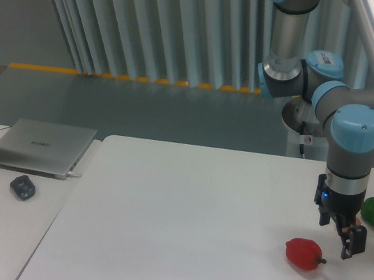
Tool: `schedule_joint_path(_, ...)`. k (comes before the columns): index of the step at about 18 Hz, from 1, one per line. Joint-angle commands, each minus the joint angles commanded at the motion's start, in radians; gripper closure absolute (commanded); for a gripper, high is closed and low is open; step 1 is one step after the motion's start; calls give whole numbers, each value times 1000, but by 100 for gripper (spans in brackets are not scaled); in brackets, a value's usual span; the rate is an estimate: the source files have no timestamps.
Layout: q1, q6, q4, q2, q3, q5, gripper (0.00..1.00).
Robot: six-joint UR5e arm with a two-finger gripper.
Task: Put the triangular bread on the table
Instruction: 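Raise the gripper away from the green pepper and move it out of the workspace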
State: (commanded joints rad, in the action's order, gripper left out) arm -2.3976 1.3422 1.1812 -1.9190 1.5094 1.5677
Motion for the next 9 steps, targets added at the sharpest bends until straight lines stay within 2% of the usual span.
schedule_joint_path(6, -3, -2, -3, -5, -8, 2, 0)
schedule_joint_path(9, 0, -15, -3, -6, -8, 38, 0)
